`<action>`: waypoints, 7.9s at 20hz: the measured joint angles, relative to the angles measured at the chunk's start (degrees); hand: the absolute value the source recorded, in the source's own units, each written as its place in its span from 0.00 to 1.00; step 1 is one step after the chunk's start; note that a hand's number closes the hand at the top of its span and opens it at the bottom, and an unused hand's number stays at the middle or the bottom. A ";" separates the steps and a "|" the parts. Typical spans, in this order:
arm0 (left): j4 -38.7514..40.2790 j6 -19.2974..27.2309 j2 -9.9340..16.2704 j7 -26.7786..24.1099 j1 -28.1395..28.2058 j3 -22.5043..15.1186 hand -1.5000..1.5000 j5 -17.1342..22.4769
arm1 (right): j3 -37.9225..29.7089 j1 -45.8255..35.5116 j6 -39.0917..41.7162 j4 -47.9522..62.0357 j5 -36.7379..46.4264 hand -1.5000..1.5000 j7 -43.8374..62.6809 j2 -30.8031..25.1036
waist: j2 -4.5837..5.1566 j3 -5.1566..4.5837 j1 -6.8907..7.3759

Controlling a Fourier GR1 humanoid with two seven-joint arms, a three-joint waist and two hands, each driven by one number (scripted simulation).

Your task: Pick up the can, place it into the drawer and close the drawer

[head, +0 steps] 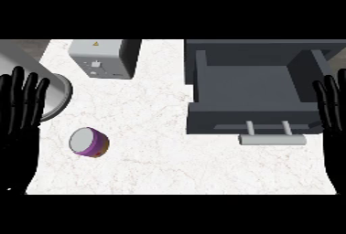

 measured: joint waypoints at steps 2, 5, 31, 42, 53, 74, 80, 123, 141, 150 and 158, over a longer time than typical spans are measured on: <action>0.96 -0.11 -0.06 0.03 0.06 0.53 0.00 0.20 | 0.45 0.00 0.23 0.92 0.01 0.00 0.13 0.34 | -0.78 -0.09 0.02; -0.24 -0.19 -0.53 -0.96 2.99 1.22 0.00 0.53 | 1.46 0.73 0.94 1.16 -0.26 0.00 -0.07 0.94 | -1.43 -0.14 0.10; -17.88 -0.43 -1.90 25.68 21.36 10.53 0.00 7.39 | -16.50 19.84 8.70 -2.33 -14.10 0.00 5.55 -1.03 | -2.09 -0.20 -0.09; -15.58 2.96 -4.88 30.48 17.91 10.90 0.00 13.05 | -22.62 21.93 14.54 -0.76 -18.81 0.00 3.99 -2.15 | -2.05 -0.21 -0.15; -2.88 5.54 -5.38 27.39 9.99 10.55 0.00 12.14 | -27.09 24.28 18.71 -3.98 -22.44 0.00 6.65 -0.74 | -2.01 -0.22 -0.30; 25.20 6.18 -5.19 3.17 9.83 10.54 0.00 10.02 | -34.51 23.99 26.59 -1.40 -24.00 0.00 5.78 1.41 | -2.00 -0.23 -0.19; 33.75 5.48 -4.53 -3.18 8.75 12.86 0.00 10.84 | -36.94 24.29 27.85 -2.74 -27.14 0.00 8.16 1.12 | -2.00 -0.23 -0.24; 71.64 -10.48 -1.19 -22.27 -10.16 15.91 1.00 21.07 | -40.52 26.09 31.55 -7.99 -32.11 0.00 13.46 4.94 | -2.04 -0.21 -0.36; 50.82 0.90 -5.19 -9.58 -15.88 3.52 1.00 19.68 | -40.16 26.12 29.65 -8.77 -32.32 0.00 13.74 4.42 | -2.14 -0.18 -0.15; 40.13 10.73 -4.80 3.00 -22.82 -0.92 1.00 16.83 | -39.06 26.68 27.47 -11.00 -32.22 0.00 14.61 5.27 | -2.11 -0.19 -0.36; 37.94 16.39 -4.86 10.12 -31.28 -2.28 1.00 13.87 | -39.51 26.66 27.19 -11.37 -33.55 0.00 15.71 4.49 | -2.05 -0.18 -0.49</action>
